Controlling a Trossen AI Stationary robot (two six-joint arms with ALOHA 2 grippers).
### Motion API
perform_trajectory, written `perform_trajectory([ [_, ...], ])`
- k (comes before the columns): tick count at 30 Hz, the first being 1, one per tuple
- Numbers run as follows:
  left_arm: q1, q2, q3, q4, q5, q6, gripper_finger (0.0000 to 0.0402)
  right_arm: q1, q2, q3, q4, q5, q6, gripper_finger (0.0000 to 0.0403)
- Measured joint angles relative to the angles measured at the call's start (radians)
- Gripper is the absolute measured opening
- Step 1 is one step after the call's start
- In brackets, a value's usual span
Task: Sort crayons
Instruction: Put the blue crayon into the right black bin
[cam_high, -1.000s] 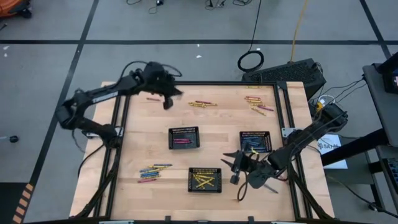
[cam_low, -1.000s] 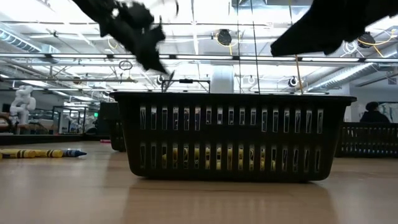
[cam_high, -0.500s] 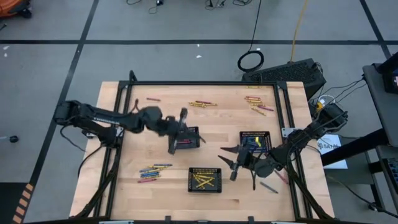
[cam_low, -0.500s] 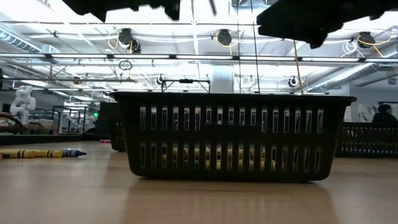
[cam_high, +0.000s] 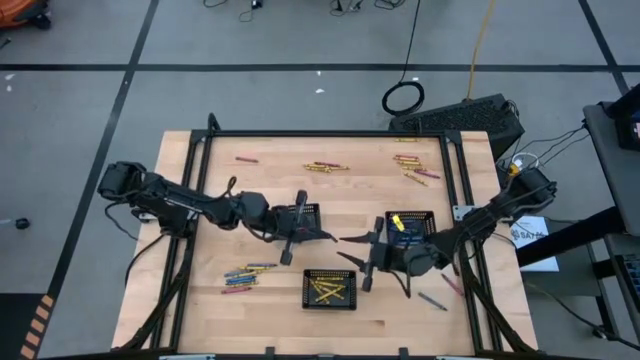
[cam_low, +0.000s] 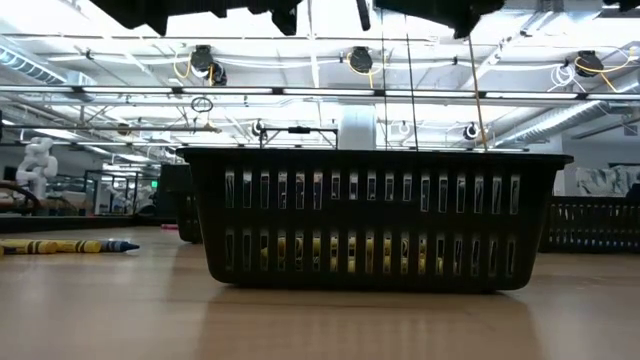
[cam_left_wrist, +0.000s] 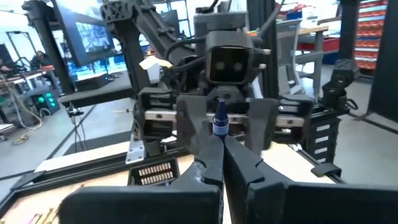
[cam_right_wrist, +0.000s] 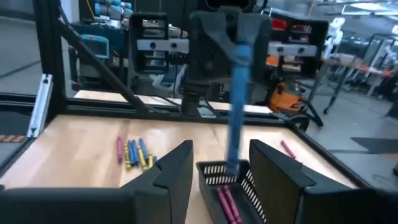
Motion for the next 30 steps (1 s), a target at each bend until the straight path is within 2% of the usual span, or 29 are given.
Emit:
perform_trajectory([
  [11, -0.006, -0.001, 0.001, 0.008, -0.002, -0.002, 0.0000, -0.048, 0.025, 0.025, -0.041, 0.003, 0.066, 0.0137],
  [15, -0.006, -0.001, 0.001, 0.008, -0.002, -0.002, 0.0000, -0.050, 0.025, 0.025, -0.045, 0.002, 0.069, 0.0102],
  [21, -0.006, -0.001, 0.001, 0.008, -0.001, -0.002, 0.0000, -0.050, 0.025, 0.025, -0.054, -0.013, 0.066, 0.0014],
  [26, -0.006, -0.001, 0.001, 0.003, -0.003, -0.002, 0.0000, -0.051, 0.025, 0.025, -0.071, -0.013, 0.076, 0.0012],
  [30, -0.006, -0.002, 0.002, -0.059, -0.058, -0.002, 0.0000, -0.048, 0.025, 0.025, -0.072, 0.062, 0.075, 0.0004],
])
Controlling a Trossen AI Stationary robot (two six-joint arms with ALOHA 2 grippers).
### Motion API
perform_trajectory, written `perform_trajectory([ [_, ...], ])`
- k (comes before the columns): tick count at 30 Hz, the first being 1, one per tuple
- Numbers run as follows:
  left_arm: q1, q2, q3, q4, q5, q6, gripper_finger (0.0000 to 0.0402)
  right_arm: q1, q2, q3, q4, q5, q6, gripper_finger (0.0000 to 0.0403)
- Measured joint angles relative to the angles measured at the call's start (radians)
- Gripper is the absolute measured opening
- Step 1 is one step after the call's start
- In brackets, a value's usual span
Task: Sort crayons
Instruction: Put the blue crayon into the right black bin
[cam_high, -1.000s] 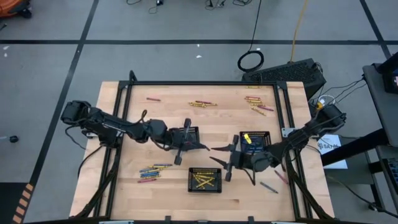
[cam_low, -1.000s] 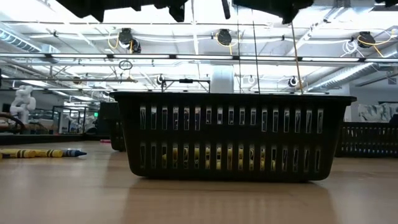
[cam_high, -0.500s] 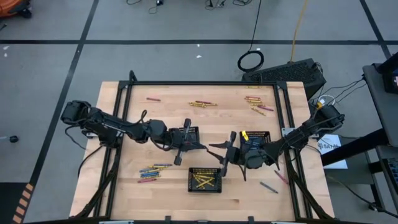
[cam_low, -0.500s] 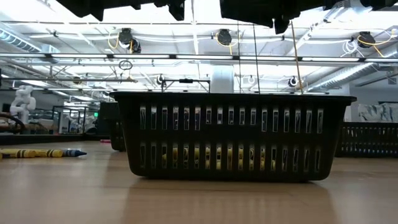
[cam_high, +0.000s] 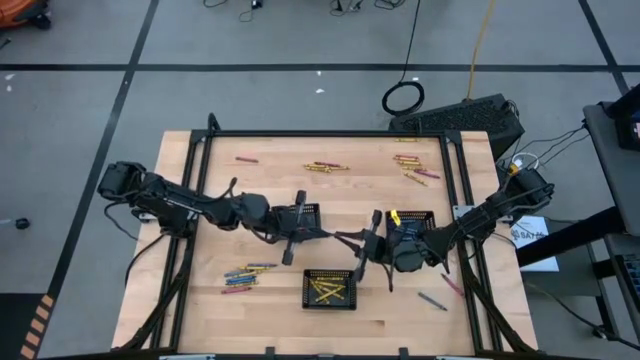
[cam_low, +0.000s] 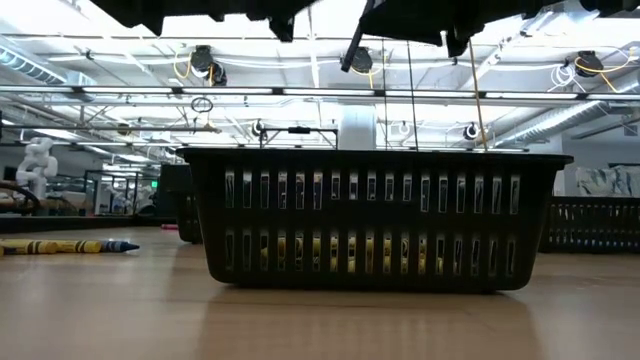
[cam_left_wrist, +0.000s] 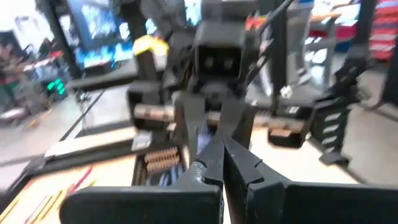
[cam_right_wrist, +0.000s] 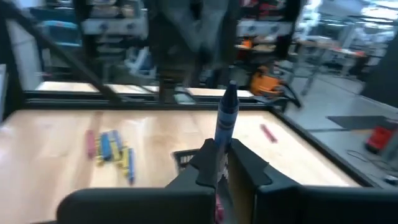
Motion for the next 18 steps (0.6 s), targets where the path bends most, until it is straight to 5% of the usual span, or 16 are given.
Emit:
perform_trajectory([
  [4, -0.002, -0.037, 0.000, -0.127, -0.097, 0.000, 0.0000, 0.026, -0.012, 0.000, -0.065, 0.080, 0.022, 0.0003],
  [8, -0.026, -0.100, 0.000, -0.338, -0.224, 0.000, 0.0000, 0.055, -0.100, 0.000, -0.419, 0.121, 0.244, 0.0002],
  [14, -0.108, -0.170, 0.000, -0.616, -0.466, -0.056, 0.0000, 0.043, -0.293, 0.000, -1.172, -0.092, 0.807, 0.0001],
  [18, -0.167, -0.186, 0.000, -0.736, -0.605, -0.116, 0.0000, 0.027, -0.340, 0.000, -1.499, -0.282, 0.930, 0.0001],
])
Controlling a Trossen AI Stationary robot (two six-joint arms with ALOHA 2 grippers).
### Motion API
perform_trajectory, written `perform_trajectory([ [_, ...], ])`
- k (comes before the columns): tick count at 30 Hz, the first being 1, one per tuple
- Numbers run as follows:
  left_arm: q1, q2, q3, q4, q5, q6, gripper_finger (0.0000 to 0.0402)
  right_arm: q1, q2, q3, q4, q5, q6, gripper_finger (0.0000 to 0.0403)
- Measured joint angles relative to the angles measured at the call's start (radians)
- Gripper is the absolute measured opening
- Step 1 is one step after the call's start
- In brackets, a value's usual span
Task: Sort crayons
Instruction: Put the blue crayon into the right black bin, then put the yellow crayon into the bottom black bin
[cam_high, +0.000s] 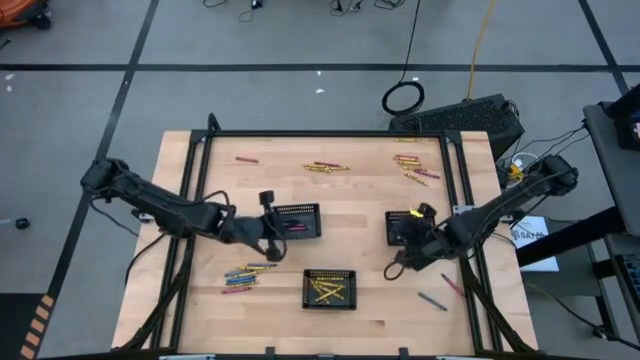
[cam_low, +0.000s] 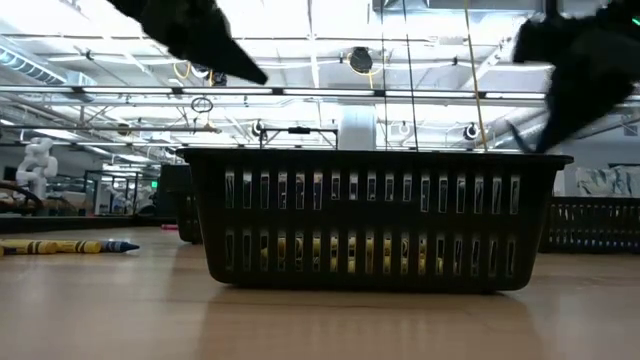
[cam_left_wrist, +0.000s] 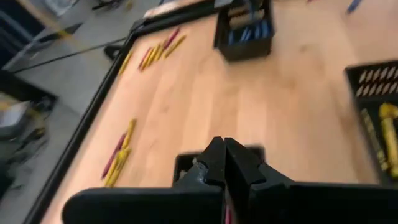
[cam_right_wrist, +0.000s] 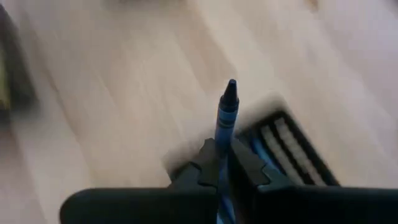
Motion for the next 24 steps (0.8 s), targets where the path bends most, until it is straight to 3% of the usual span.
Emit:
perform_trajectory([
  [6, -0.056, -0.002, 0.000, -0.057, -0.123, -0.041, 0.0000, -0.041, 0.026, 0.000, -0.239, -0.117, -0.024, 0.0001],
  [16, -0.077, -0.002, 0.000, -0.059, -0.142, -0.041, 0.0000, -0.113, 0.069, 0.000, -0.309, -0.226, -0.137, 0.0058],
  [24, -0.077, -0.002, 0.000, -0.067, -0.143, -0.042, 0.0000, -0.139, 0.070, 0.023, -0.363, -0.224, -0.132, 0.0104],
])
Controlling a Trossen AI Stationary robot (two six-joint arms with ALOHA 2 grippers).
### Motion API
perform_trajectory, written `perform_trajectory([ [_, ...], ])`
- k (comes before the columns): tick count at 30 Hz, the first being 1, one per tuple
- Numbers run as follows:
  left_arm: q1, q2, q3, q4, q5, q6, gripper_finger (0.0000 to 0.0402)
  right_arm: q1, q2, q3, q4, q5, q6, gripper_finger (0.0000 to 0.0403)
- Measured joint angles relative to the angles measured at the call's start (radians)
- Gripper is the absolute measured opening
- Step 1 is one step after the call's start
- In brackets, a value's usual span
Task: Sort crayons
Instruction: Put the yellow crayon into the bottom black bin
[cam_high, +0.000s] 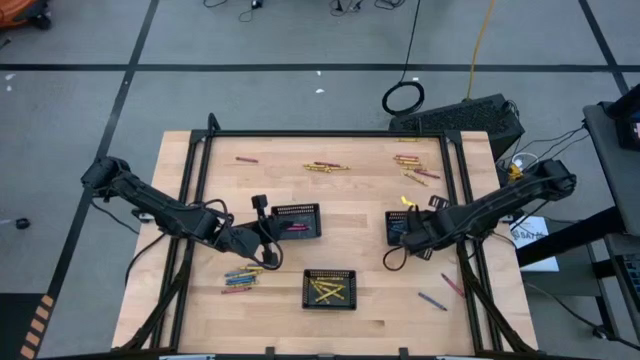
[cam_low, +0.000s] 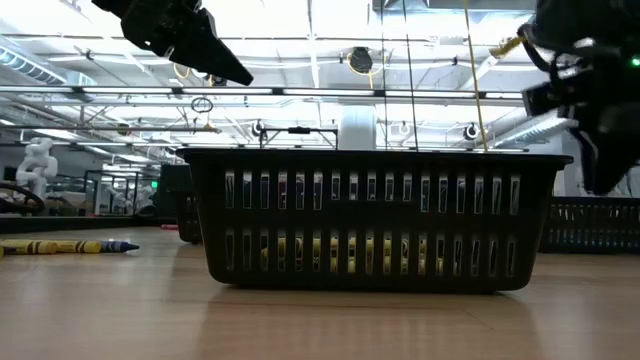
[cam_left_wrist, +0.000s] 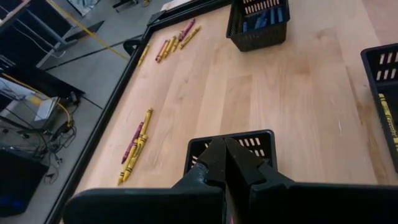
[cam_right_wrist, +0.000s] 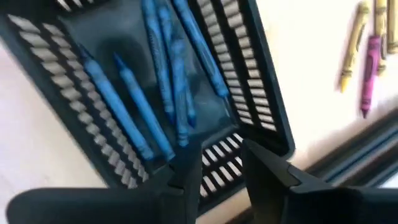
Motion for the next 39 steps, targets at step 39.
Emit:
perform_trajectory([
  [39, 0.122, -0.004, -0.474, 1.021, 0.166, 0.074, 0.0000, -0.561, 0.307, 0.088, 1.268, -0.104, -0.645, 0.0098],
])
